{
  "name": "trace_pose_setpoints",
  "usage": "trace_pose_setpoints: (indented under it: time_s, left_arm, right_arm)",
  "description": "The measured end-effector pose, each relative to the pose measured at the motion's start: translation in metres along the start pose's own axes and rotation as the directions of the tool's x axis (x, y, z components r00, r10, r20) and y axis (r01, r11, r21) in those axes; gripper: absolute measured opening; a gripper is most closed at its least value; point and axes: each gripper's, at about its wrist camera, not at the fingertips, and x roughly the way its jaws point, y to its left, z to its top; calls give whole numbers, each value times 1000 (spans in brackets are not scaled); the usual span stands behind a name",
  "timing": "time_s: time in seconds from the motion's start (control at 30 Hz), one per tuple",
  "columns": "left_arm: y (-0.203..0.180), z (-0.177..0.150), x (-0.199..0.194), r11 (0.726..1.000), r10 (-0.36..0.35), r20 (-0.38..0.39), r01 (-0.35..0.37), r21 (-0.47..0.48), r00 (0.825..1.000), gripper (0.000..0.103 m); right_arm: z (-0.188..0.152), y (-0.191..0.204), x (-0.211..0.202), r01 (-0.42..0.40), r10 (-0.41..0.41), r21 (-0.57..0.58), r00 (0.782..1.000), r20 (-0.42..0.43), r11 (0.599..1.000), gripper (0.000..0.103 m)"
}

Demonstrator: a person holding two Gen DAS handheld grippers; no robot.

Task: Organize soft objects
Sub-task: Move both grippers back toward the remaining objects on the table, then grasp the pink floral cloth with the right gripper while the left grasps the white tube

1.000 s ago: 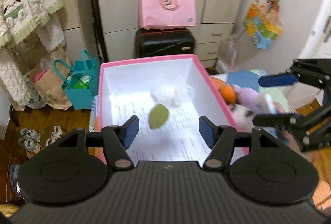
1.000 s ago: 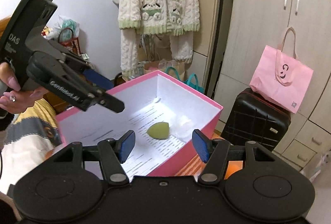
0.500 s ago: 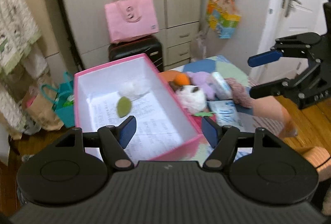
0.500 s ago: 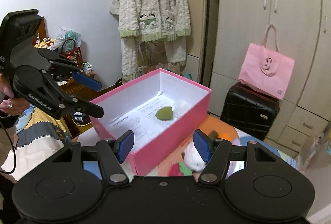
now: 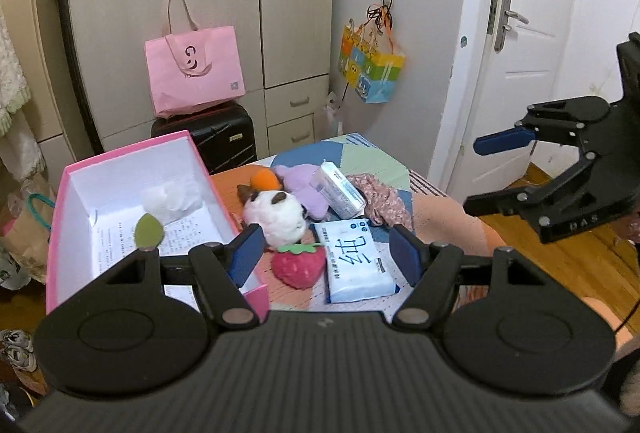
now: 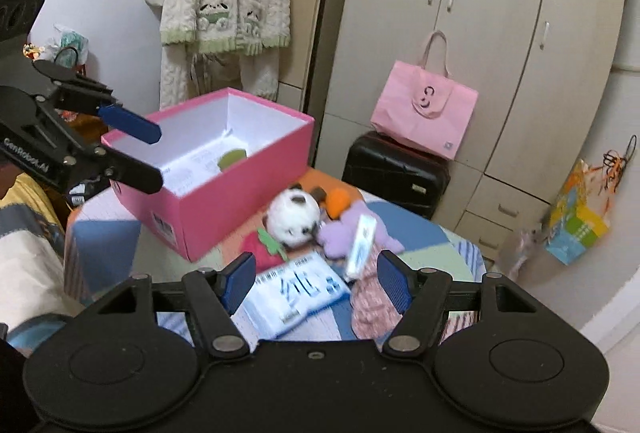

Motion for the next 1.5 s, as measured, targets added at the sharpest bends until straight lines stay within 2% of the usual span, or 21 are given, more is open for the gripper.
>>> trace_pose_setpoints:
  time_s: [0.23, 0.47, 0.63, 0.77, 0.87, 0.93, 1.0, 1.07, 1.3, 1.4, 1.5]
  left_arm:
    - [-30, -12, 36, 998, 58, -51, -56, 40, 997, 67]
    - [-42, -11, 78, 998, 56, -112, -55, 19, 992, 66]
    - [-44, -2, 112, 999, 27, -128, -33, -42, 991, 65]
    - [-41, 7, 139, 994, 10, -104, -21, -104, 995, 64]
    - [-36, 12, 160, 989, 4, -85, -16, -149, 996, 60]
    - [-33, 15, 173, 984, 32, -77, -45, -175, 997, 49]
    - [-29, 19, 188, 978, 78, -82, -92, -187, 994, 43]
    - [-25, 22, 201, 975, 75, -94, -93, -200, 993, 36]
    - [-11, 26, 235, 959, 81, -105, -106, -263, 991, 36]
    - [-9, 24, 244, 952, 62, -105, -91, -291, 992, 37]
    - [-9, 25, 251, 943, 65, -115, -98, -318, 991, 40]
  right_arm:
    - [-24, -23, 16, -5, 5, 62, 1000, -9, 998, 73]
    - [-47, -51, 46, -12, 13, 116, 1000, -4, 993, 73]
    - [-60, -67, 75, -25, 24, 118, 1000, 12, 993, 73]
    - [-67, -74, 98, -2, -1, 87, 999, 32, 996, 73]
    - [-71, -80, 112, -15, 11, 78, 998, 61, 997, 73]
    - [-73, -83, 121, -41, 36, 66, 996, 76, 997, 73]
    - [-75, -85, 131, -49, 43, 66, 995, 87, 997, 73]
    - [-75, -88, 141, -59, 53, 76, 995, 86, 995, 73]
    - [-77, -98, 164, -101, 90, 114, 992, 93, 988, 71]
    - [-77, -103, 170, -118, 107, 125, 990, 91, 985, 64]
    - [-78, -106, 175, -129, 118, 136, 990, 82, 982, 62]
